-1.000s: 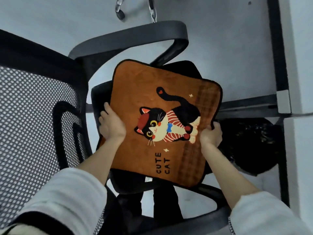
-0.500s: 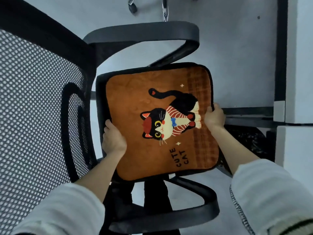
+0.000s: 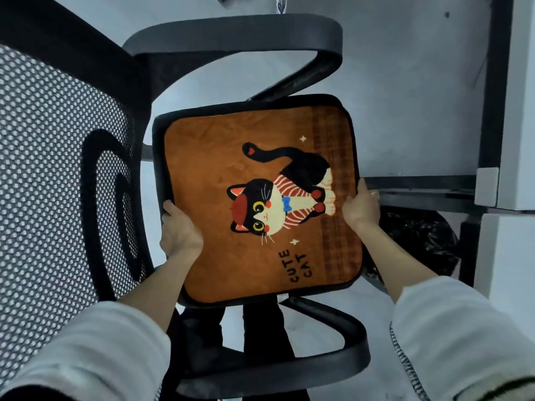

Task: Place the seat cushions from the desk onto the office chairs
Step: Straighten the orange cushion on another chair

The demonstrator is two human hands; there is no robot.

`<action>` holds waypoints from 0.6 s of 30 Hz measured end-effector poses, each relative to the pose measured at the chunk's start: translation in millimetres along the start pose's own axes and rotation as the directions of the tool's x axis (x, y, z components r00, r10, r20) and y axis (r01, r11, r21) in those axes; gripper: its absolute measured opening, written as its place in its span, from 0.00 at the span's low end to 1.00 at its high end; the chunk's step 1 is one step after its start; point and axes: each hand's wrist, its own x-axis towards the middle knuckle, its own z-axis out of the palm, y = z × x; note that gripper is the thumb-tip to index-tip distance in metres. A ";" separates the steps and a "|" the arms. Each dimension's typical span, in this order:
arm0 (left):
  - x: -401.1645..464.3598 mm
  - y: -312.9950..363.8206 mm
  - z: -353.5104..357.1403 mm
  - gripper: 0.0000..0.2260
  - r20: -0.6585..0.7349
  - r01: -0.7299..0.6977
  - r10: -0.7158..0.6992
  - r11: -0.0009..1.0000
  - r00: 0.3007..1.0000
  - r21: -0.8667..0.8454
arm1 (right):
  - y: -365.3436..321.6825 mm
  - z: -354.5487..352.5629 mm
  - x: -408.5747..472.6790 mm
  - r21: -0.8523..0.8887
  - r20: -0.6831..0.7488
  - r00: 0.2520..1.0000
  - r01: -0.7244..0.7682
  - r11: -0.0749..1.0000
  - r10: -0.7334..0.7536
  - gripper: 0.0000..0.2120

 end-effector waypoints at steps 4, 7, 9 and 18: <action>3.0 4.7 0.0 0.25 -0.010 0.004 -0.004 1.000 1.000 0.002 | 0.4 4.8 -2.9 -0.103 0.037 0.999 0.014 0.995 -0.010 0.31; 2.2 5.8 1.0 0.23 -0.037 0.016 -0.016 1.000 0.999 0.021 | -0.5 12.9 -11.6 -0.212 0.093 0.994 0.070 0.975 -0.051 0.35; 2.9 5.0 2.8 0.22 -0.045 0.015 -0.013 0.999 0.999 0.039 | -0.7 18.3 -17.8 -0.242 0.114 0.991 0.090 0.966 -0.064 0.36; 6.3 6.1 2.7 0.33 0.015 0.027 -0.027 1.000 1.000 0.002 | 20.4 29.4 -41.1 -0.312 0.173 0.972 0.209 0.927 -0.161 0.39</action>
